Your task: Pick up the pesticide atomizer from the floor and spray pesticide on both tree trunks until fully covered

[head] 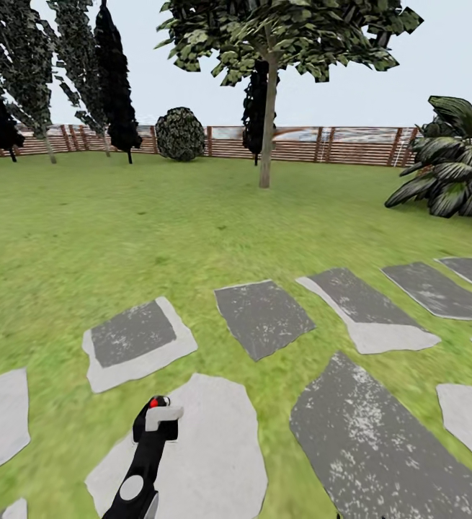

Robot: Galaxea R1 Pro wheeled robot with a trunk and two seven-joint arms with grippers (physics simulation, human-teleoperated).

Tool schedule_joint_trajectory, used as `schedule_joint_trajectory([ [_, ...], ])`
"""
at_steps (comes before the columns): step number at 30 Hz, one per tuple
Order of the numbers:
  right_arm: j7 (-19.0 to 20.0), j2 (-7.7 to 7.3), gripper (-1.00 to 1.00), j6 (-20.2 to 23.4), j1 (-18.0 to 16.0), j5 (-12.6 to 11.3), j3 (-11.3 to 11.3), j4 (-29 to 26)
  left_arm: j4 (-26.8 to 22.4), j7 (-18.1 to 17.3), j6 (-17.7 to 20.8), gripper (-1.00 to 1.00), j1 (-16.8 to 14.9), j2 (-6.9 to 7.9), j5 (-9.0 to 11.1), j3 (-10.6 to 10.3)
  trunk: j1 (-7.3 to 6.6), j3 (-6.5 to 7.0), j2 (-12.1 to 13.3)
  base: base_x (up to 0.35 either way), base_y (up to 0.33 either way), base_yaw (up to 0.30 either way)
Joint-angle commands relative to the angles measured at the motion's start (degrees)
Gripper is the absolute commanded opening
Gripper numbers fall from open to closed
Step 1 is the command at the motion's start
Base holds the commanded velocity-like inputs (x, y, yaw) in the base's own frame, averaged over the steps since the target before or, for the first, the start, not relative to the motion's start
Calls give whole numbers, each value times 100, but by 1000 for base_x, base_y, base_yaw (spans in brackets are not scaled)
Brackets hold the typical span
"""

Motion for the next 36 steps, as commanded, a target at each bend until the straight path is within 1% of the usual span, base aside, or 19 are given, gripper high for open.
schedule_joint_trajectory([
  [1, 9, 11, 100, -11, 1, 4, 2, 39, -11, -1, 2, -100, 0, 2, -2, 0, 0, 0, 0, 340, -73, 0],
  [12, 19, 39, 100, 23, 2, 0, 5, 117, -27, -1, 9, -100, 0, 4, -1, -1, 0, 0, 0, 341, -72, 0],
  [14, 19, 61, 100, 26, 2, 0, 5, 280, -30, -1, 9, -100, 0, 3, -1, -1, 0, 0, 0, 341, -72, 0],
  [15, 19, 85, 100, 28, -2, 0, -1, 633, -31, -1, 14, -100, 0, 2, -1, -1, 0, 0, 0, 341, -72, 0],
  [16, 19, 87, 100, 28, 0, 0, -2, 661, -31, -1, 15, -100, 0, 3, -1, -1, 0, 0, 0, 341, -72, 0],
  [36, 19, 90, 100, 28, -1, 0, -3, 711, -65, -1, 17, -100, 0, -4, 8, -1, 0, 0, 0, 341, -72, 0],
])
